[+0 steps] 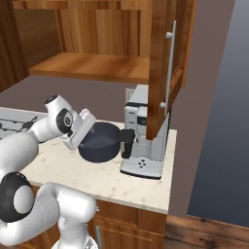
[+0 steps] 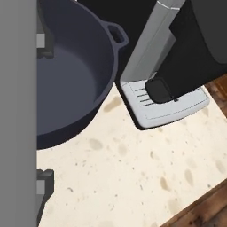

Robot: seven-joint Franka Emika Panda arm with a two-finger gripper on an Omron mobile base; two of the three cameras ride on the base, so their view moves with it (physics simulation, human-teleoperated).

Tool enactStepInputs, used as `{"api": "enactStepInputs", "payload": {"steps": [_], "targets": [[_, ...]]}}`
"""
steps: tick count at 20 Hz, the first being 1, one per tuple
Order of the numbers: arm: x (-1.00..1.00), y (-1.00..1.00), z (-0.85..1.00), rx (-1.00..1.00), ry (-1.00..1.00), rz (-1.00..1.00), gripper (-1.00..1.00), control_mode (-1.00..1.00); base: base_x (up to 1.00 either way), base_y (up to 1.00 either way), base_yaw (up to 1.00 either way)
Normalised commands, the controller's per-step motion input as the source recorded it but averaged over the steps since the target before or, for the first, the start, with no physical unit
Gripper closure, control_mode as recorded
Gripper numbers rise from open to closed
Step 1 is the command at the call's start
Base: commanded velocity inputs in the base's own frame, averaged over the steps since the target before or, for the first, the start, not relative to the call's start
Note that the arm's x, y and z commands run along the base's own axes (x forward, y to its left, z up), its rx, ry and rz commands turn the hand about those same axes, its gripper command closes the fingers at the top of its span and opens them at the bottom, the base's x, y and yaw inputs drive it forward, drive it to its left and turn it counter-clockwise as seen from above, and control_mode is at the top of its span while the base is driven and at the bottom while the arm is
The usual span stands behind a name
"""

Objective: Pick the kettle from the cabinet and place it on a stove burner. Then pick the pot from the counter and place it on another stove burner. Finally, turn both burners on.

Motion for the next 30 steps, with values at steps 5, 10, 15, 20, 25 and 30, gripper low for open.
{"api": "enactStepInputs", "payload": {"steps": [5,10,15,20,25,30], "targets": [[-0.02,-0.04,-0.12,0.01,0.0,0.0,-1.0,-1.0,0.0,0.0,0.0],[-0.01,0.0,-0.16,0.0,0.0,0.0,-1.0,-1.0,0.0,0.0,0.0],[0.0,0.0,-0.2,0.0,0.0,0.0,-1.0,-1.0,0.0,0.0,0.0],[0.0,0.0,-0.27,0.0,0.0,0.0,-1.0,-1.0,0.0,0.0,0.0],[0.06,0.0,-0.3,0.0,0.0,0.0,-1.0,-1.0,0.0,0.0,0.0],[0.29,0.0,-0.25,0.0,0.0,0.0,-1.0,-1.0,0.0,0.0,0.0]]}}
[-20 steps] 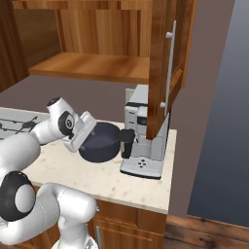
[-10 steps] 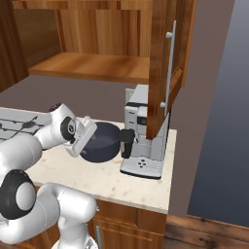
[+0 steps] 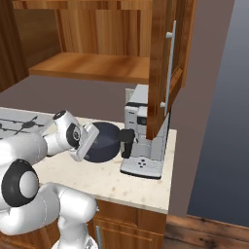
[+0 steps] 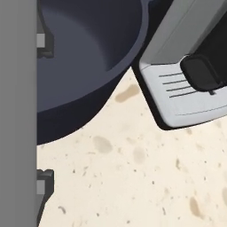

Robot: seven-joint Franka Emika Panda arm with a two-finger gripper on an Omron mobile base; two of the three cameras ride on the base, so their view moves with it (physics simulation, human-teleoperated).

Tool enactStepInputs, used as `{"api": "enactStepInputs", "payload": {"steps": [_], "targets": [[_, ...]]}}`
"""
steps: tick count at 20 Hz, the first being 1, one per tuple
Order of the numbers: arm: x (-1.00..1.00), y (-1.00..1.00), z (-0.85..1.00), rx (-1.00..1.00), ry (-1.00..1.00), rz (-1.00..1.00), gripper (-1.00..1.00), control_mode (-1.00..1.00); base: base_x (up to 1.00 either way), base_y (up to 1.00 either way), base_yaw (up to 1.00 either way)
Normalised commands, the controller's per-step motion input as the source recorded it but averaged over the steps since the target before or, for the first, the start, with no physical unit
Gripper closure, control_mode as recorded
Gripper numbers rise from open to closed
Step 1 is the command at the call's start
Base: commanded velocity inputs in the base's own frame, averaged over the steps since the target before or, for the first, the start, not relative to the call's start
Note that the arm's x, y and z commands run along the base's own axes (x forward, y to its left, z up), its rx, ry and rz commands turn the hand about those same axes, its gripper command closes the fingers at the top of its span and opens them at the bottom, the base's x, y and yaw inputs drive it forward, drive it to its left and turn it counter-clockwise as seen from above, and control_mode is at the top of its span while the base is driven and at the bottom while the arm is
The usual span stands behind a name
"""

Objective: Pick the kettle from the cabinet and place it on a stove burner. Then pick the pot from the counter and place it on another stove burner. Finally, turn both burners on.

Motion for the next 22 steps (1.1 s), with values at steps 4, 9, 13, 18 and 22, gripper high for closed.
{"api": "enactStepInputs", "payload": {"steps": [4,9,13,18,22], "targets": [[0.23,0.0,-0.21,0.01,0.0,0.0,-1.0,-1.0,0.0,0.0,0.0],[0.01,0.0,-0.19,0.0,0.0,0.0,-1.0,-1.0,0.0,0.0,0.0],[0.0,0.0,-0.23,0.0,0.0,0.0,1.0,-1.0,0.0,0.0,0.0],[0.0,0.0,-0.11,0.0,0.04,0.0,1.0,-1.0,0.0,0.0,0.0],[-0.02,0.0,-0.11,0.0,0.02,0.0,1.0,-1.0,0.0,0.0,0.0]]}}
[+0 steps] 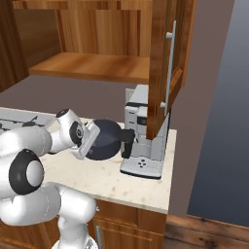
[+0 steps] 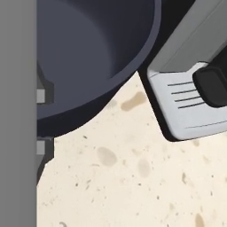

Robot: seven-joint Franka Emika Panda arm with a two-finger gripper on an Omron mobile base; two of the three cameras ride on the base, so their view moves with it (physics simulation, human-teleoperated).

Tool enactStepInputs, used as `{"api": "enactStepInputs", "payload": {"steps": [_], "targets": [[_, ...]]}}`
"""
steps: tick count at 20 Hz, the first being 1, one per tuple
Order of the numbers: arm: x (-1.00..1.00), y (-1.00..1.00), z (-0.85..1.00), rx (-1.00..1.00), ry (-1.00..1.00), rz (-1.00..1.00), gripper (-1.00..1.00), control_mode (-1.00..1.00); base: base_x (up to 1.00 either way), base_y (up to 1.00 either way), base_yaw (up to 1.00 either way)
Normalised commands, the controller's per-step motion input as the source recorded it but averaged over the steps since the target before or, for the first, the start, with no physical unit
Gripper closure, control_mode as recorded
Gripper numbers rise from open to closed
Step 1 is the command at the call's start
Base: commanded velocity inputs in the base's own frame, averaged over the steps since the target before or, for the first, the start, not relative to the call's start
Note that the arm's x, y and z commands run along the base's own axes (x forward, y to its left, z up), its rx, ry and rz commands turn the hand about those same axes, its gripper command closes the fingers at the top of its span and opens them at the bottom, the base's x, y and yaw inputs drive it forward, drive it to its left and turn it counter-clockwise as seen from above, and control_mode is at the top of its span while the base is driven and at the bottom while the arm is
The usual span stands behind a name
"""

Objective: Pick the kettle from the cabinet and place it on a stove burner. Then pick the pot from the counter and place it on another stove burner. Finally, turn both burners on.

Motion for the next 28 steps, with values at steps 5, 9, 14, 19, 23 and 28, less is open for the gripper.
{"api": "enactStepInputs", "payload": {"steps": [5,9,14,19,23,28], "targets": [[-0.16,0.0,0.11,0.0,-0.07,-0.01,1.0,-1.0,0.0,0.0,0.0],[-0.2,0.0,0.36,0.0,-0.03,-0.04,1.0,-1.0,0.0,0.0,0.0],[-0.27,0.0,0.33,0.0,0.0,-0.03,1.0,-1.0,0.0,0.0,0.0],[-0.27,0.0,0.28,0.0,0.02,-0.05,1.0,-1.0,0.0,0.0,0.0],[-0.44,0.0,0.31,0.0,0.0,-0.03,1.0,-1.0,0.0,0.0,0.0],[-0.44,0.0,0.3,0.0,0.0,-0.01,1.0,-1.0,0.0,0.0,0.0]]}}
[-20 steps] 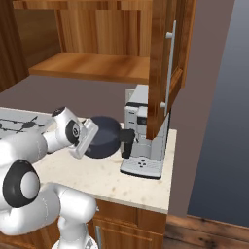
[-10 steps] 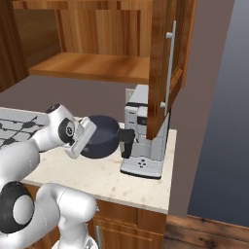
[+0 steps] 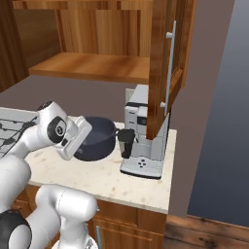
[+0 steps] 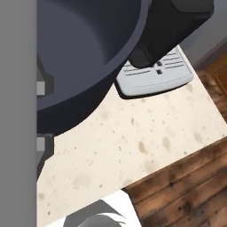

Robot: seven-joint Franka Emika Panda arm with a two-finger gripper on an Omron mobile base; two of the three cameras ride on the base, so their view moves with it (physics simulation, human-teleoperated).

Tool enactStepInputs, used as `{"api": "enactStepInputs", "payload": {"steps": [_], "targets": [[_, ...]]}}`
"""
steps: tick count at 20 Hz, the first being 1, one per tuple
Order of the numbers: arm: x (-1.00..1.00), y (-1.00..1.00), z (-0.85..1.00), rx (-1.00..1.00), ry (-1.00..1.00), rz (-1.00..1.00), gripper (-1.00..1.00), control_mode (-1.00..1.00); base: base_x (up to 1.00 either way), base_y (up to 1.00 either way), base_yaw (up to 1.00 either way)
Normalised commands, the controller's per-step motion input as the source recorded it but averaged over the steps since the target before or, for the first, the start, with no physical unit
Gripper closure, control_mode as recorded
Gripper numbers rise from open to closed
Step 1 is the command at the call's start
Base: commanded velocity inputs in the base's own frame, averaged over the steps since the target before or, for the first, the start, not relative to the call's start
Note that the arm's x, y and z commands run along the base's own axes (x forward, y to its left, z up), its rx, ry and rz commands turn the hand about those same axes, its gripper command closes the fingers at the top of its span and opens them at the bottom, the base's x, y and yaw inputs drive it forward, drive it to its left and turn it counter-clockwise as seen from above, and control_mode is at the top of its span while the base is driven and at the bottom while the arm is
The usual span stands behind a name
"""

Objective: Pick the kettle from the cabinet and place it on a stove burner. Then pick the pot from the counter and place it on another stove burner. Finally, turn both burners on.

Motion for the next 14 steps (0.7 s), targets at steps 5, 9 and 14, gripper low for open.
{"api": "enactStepInputs", "payload": {"steps": [5,9,14], "targets": [[-0.45,0.0,0.27,0.0,0.0,0.0,1.0,-1.0,0.0,0.0,0.0],[-0.44,0.0,0.33,0.0,0.0,0.0,1.0,-1.0,0.0,0.0,0.0],[-0.41,0.01,0.35,0.0,0.01,-0.01,1.0,-1.0,0.0,0.0,0.0]]}}
